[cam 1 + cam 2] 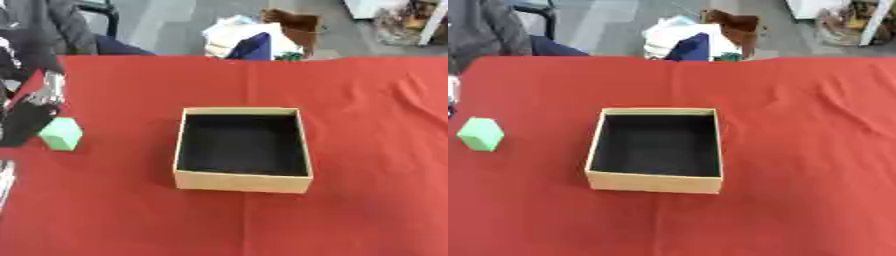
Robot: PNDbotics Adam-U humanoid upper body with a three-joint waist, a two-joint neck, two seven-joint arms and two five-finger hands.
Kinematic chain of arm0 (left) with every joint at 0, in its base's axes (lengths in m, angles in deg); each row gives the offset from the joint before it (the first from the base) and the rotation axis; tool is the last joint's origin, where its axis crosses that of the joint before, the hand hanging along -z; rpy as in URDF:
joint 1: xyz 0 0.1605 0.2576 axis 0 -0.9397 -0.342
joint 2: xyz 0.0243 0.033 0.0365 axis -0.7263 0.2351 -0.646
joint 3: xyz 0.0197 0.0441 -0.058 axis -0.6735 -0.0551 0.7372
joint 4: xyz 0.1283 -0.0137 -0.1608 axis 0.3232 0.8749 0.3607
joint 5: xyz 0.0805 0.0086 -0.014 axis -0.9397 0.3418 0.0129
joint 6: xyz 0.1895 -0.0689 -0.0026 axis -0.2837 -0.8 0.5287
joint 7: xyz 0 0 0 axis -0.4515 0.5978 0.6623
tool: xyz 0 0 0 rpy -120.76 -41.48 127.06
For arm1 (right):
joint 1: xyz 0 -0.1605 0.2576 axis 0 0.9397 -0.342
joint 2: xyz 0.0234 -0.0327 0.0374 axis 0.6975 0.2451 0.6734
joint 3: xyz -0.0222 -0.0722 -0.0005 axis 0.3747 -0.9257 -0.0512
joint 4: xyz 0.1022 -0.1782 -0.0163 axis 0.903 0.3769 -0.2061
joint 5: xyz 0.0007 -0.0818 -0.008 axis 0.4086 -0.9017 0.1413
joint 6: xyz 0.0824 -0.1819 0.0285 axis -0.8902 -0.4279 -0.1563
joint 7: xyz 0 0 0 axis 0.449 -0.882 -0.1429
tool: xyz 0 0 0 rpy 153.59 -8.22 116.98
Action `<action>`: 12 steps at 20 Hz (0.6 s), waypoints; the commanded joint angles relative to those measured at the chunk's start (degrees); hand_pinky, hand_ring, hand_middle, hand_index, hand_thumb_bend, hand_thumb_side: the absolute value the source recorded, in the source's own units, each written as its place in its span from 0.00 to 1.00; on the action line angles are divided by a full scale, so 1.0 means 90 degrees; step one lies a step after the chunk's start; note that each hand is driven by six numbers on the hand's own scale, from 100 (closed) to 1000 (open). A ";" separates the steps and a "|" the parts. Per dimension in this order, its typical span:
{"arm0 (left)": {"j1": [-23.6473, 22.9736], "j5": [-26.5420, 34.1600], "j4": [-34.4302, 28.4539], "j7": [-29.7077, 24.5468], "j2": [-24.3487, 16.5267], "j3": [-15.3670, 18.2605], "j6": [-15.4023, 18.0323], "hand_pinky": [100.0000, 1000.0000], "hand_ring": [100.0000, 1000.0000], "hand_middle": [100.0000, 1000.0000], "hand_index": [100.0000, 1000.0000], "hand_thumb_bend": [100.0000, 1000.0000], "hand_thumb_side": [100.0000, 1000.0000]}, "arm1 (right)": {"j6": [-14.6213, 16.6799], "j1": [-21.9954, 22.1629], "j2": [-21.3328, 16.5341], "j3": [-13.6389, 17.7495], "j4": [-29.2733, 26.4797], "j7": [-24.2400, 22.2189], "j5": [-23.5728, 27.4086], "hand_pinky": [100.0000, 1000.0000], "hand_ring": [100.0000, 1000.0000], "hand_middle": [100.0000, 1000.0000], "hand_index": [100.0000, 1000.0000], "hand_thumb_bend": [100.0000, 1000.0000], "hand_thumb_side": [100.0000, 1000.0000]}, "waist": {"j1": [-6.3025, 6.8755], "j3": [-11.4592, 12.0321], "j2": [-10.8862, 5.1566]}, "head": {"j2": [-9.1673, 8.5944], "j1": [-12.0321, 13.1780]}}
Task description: Pick up objects on the table and place them in the box.
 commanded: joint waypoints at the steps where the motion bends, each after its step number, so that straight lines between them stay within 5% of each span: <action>1: 0.0041 0.0000 -0.0113 -0.0017 -0.0204 0.0073 0.0004 0.61 0.66 0.61 0.75 0.00 0.35 | 0.0000 -0.0045 -0.0149 0.0016 -0.0096 -0.0007 -0.0041 0.59 0.73 0.76 0.88 0.00 0.47 | -0.0001 -0.0002 -0.0111 | -0.0090 -0.0008; 12: 0.0033 -0.0001 -0.0100 -0.0051 -0.0187 0.0071 0.0011 0.61 0.65 0.61 0.74 0.00 0.36 | -0.0007 -0.0037 -0.0140 0.0014 -0.0094 -0.0008 -0.0030 0.59 0.73 0.76 0.88 0.00 0.47 | -0.0016 0.0003 -0.0089 | -0.0090 0.0005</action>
